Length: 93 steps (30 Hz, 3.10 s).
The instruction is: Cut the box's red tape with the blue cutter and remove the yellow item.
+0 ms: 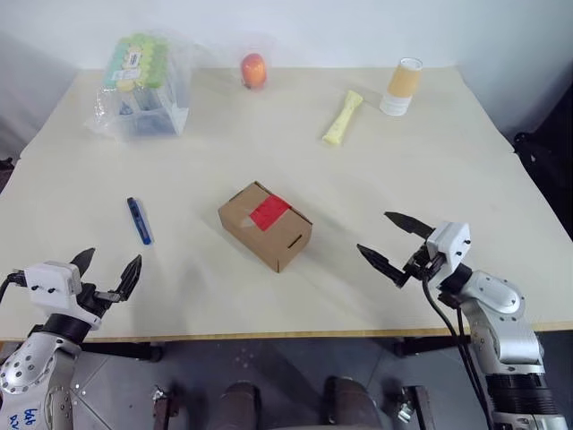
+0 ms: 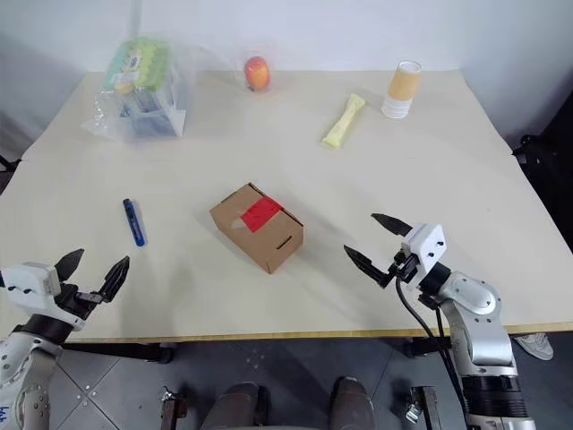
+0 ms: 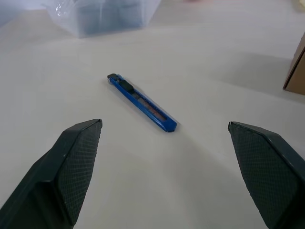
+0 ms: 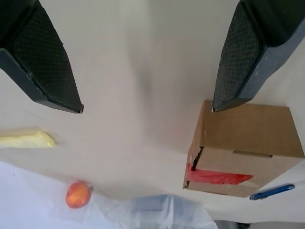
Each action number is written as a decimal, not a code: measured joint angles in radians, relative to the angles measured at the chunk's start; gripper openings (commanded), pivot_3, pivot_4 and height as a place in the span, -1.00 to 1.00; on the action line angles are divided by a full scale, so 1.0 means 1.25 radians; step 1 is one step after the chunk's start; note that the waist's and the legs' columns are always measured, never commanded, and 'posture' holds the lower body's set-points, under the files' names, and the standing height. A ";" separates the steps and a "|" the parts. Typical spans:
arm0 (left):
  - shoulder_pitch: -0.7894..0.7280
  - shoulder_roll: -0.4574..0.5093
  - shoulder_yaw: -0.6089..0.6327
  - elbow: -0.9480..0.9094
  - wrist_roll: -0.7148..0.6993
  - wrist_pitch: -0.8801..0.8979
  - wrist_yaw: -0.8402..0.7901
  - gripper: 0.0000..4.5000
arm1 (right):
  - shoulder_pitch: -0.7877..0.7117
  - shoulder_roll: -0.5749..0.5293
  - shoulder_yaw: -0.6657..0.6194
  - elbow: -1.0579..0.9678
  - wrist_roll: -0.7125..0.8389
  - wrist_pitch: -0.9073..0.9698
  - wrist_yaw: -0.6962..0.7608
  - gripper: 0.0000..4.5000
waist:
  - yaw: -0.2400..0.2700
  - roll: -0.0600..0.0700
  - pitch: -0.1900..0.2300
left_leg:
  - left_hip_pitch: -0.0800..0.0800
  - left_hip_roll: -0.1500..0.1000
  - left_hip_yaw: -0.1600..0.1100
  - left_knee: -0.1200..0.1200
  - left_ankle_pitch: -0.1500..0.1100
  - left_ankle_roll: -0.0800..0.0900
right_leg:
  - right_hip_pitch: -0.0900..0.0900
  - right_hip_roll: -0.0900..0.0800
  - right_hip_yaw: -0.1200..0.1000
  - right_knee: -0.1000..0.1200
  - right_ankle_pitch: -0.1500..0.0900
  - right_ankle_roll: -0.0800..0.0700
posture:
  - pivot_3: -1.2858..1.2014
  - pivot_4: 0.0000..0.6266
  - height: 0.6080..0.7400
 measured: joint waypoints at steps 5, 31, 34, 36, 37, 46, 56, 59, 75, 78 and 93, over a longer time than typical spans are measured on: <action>0.004 0.010 0.009 -0.037 -0.063 0.063 -0.009 1.00 | -0.004 0.000 0.020 -0.001 0.012 0.015 0.029 0.99 | 0.000 0.000 0.000 | 0.000 0.000 0.000 0.000 0.000 0.000 | 0.000 0.000 0.000 0.000 0.000 0.000 | 0.03 -0.52 1.00; -0.317 0.102 -0.430 0.017 0.100 0.232 -0.159 -0.82 | -0.606 0.207 0.227 0.710 -0.200 -0.070 0.218 -1.00 | -0.032 0.002 0.000 | 0.000 0.000 -0.004 -0.001 0.000 -0.001 | -0.001 0.000 -0.003 0.003 0.000 0.000 | 0.03 -0.52 1.00; -0.332 0.086 -0.449 0.028 0.122 0.233 -0.159 -0.82 | -0.560 0.183 0.217 0.637 -0.187 -0.043 0.247 -1.00 | -0.028 0.002 0.000 | 0.000 0.000 -0.003 -0.001 0.000 -0.001 | -0.001 0.000 -0.003 0.003 0.000 0.000 | 0.03 -0.52 1.00; -0.333 0.075 -0.457 0.027 0.128 0.234 -0.160 -0.82 | -0.527 0.167 0.216 0.588 -0.185 -0.020 0.248 -1.00 | -0.025 0.002 0.000 | 0.000 0.000 -0.003 -0.001 0.000 -0.001 | -0.001 0.000 -0.003 0.003 0.000 0.000 | 0.03 -0.52 1.00; -0.333 0.066 -0.462 0.026 0.128 0.235 -0.160 -0.82 | -0.504 0.153 0.216 0.560 -0.185 -0.007 0.249 -1.00 | -0.023 0.002 0.000 | 0.000 0.000 -0.003 0.000 0.000 -0.001 | -0.001 0.000 -0.003 0.003 0.000 0.000 | 0.03 -0.52 1.00; -0.334 0.011 -0.522 0.016 0.148 0.238 -0.172 -0.82 | -0.510 0.129 0.215 0.550 -0.220 -0.006 0.194 -1.00 | -0.021 0.002 0.000 | 0.000 0.000 -0.002 0.000 0.000 -0.001 | 0.000 0.000 -0.003 0.003 0.000 0.000 | 0.03 -0.52 1.00; -0.351 0.010 -0.540 0.020 0.173 0.231 -0.190 -0.82 | -0.552 0.119 0.217 0.602 -0.245 -0.014 0.194 -1.00 | -0.023 0.002 0.000 | 0.000 0.000 -0.002 0.000 0.000 -0.001 | 0.000 0.000 -0.003 0.003 0.000 0.000 | 0.03 -0.52 1.00; -0.331 0.027 -0.523 0.007 0.169 0.224 -0.194 -0.82 | -0.552 0.114 0.223 0.626 -0.254 -0.014 0.205 -1.00 | -0.024 0.002 0.000 | 0.000 0.000 -0.002 0.000 0.000 -0.001 | -0.001 0.000 -0.003 0.003 0.000 0.000 | 0.03 -0.52 1.00; 0.072 -0.014 0.010 -0.133 0.014 0.130 -0.133 0.48 | -0.320 -0.065 0.074 0.251 0.017 0.161 0.403 0.59 | -0.021 0.002 0.001 | -0.001 0.001 -0.001 -0.002 -0.001 -0.001 | 0.000 0.000 -0.004 -0.003 0.000 0.000 | 0.03 -0.52 1.00; 0.186 -0.055 0.141 -0.049 0.009 0.047 -0.125 0.87 | -0.183 -0.066 0.035 0.064 0.098 0.209 0.374 0.59 | -0.017 0.002 0.001 | -0.001 0.001 0.000 -0.001 -0.002 0.000 | 0.001 0.000 -0.004 -0.004 0.000 0.000 | 0.03 -0.52 1.00; 0.141 -0.161 0.133 -0.158 -0.026 0.100 0.103 1.00 | 0.028 -0.001 0.000 -0.170 0.168 0.135 0.234 0.99 | 0.024 0.000 0.000 | -0.001 0.001 0.001 0.009 -0.006 0.002 | 0.004 0.000 -0.003 -0.004 0.000 -0.001 | 0.03 -0.52 1.00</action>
